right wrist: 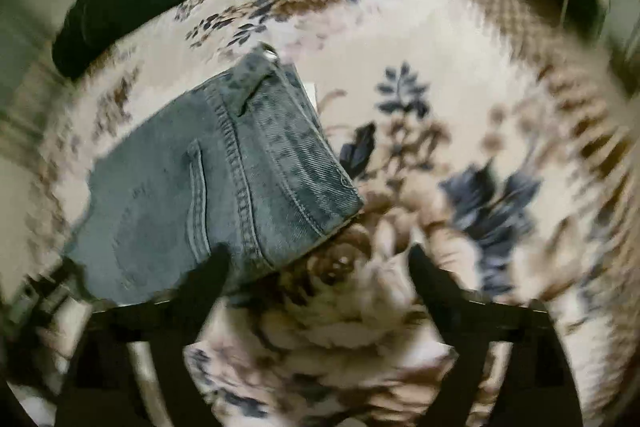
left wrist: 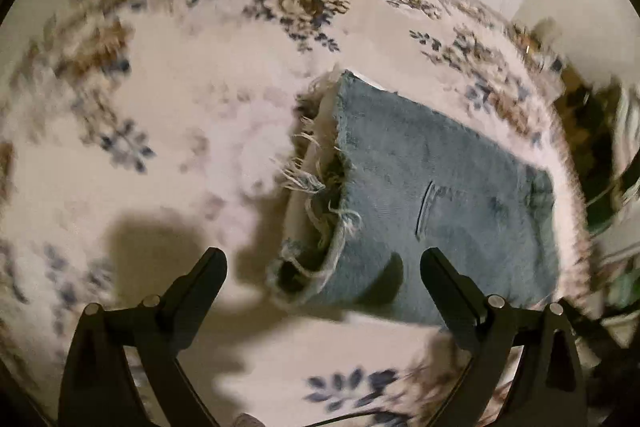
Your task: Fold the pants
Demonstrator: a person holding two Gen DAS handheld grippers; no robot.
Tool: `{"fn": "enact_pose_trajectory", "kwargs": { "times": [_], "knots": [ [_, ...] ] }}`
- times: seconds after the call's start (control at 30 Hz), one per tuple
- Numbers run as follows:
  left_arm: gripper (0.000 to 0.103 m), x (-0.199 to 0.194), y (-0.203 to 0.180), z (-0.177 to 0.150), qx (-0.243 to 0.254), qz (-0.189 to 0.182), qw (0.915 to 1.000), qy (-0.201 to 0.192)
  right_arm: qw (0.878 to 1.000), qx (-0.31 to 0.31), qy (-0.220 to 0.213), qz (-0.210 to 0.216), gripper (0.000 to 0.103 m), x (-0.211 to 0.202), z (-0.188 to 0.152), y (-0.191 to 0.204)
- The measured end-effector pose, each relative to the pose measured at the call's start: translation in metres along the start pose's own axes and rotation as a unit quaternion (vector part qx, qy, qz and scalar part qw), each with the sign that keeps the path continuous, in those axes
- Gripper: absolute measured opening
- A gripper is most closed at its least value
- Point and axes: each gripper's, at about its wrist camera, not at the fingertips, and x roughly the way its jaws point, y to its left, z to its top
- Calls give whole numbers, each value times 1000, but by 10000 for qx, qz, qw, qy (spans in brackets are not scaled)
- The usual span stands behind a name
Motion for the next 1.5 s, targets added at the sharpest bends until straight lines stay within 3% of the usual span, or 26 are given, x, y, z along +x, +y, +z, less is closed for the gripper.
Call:
{"fn": "enact_pose_trajectory", "kwargs": {
  "times": [0.1, 0.27, 0.57, 0.8, 1.0, 1.2, 1.5],
  "knots": [
    [99, -20, -14, -9, 402, 334, 9986, -92, 9979, -411, -214, -456, 101, -26, -7, 19],
    [99, -74, -34, -20, 752, 616, 9945, -380, 9929, -737, -571, -735, 102, -88, -25, 31],
    [99, -224, -54, -56, 900, 526, 9895, -1002, 9870, -912, -1218, -512, 102, -246, -63, 35],
    [99, -349, -60, -99, 846, 433, 9846, -1469, 9775, -1051, -1816, -223, 102, -396, -113, 27],
    [99, -431, -66, -141, 841, 384, 9802, -1752, 9688, -1162, -2189, 25, 102, -501, -161, 18],
    [99, -477, -65, -169, 836, 429, 9774, -1891, 9631, -1267, -2375, 18, 102, -575, -203, 7],
    [103, -515, -57, -190, 956, 276, 9771, -1878, 9606, -1349, -2427, -93, 102, -641, -251, 9]
  ]
}}
